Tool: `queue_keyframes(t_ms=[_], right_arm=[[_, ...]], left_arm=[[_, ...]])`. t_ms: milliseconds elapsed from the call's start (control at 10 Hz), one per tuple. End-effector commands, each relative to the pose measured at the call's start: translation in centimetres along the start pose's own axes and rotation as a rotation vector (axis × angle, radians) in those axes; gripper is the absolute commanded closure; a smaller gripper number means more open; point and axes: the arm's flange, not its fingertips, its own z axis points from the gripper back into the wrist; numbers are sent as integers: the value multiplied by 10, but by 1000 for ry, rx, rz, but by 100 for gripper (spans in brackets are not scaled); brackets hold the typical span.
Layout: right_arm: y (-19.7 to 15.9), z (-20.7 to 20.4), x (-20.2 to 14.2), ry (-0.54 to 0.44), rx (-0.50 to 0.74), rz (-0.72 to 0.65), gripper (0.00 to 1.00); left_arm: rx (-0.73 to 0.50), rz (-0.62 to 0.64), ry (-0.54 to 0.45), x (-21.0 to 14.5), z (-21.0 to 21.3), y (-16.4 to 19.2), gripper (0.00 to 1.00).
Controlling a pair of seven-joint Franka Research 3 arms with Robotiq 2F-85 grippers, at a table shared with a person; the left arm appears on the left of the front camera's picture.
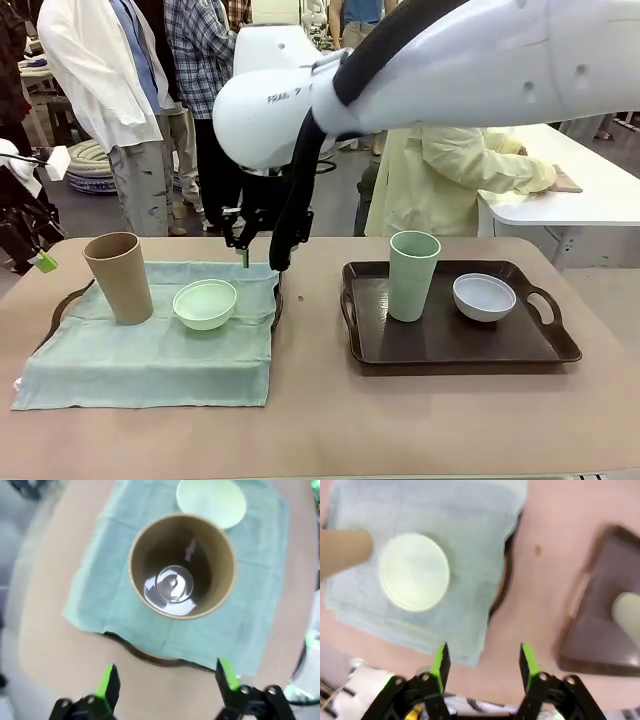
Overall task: Set up a tray with a mat and arrange the tableware.
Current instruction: Place the Picnic Bowl and Reusable plastic cup back onto the Handle tray in front of the human's position.
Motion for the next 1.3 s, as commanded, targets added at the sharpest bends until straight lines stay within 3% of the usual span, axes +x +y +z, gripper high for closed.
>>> queue_keyframes(t_ms=[0,200,400,500,600,700,900,1000,1200], right_arm=[[-27,26,-33,-1,6,-74,28],[-37,53,-44,-9,-13,-122,28],[-42,70,-49,37,-49,-171,28],[-43,76,-52,71,-76,-187,28],[-44,85,-56,68,-91,-174,28],[-46,94,-62,51,-100,-133,28],[-51,107,-66,33,-102,-125,28],[-50,108,-64,-1,-100,-104,28],[-44,101,-65,42,-102,-141,28]], left_arm=[[25,70,138,23,16,-29,0],[71,193,347,50,41,-36,0],[60,325,411,84,62,-35,0],[78,371,377,103,70,-29,0],[28,396,311,121,77,-27,0],[52,446,258,132,84,-22,0],[51,532,160,143,92,-14,0],[47,437,271,136,86,-28,0],[47,437,271,136,86,-28,0]])
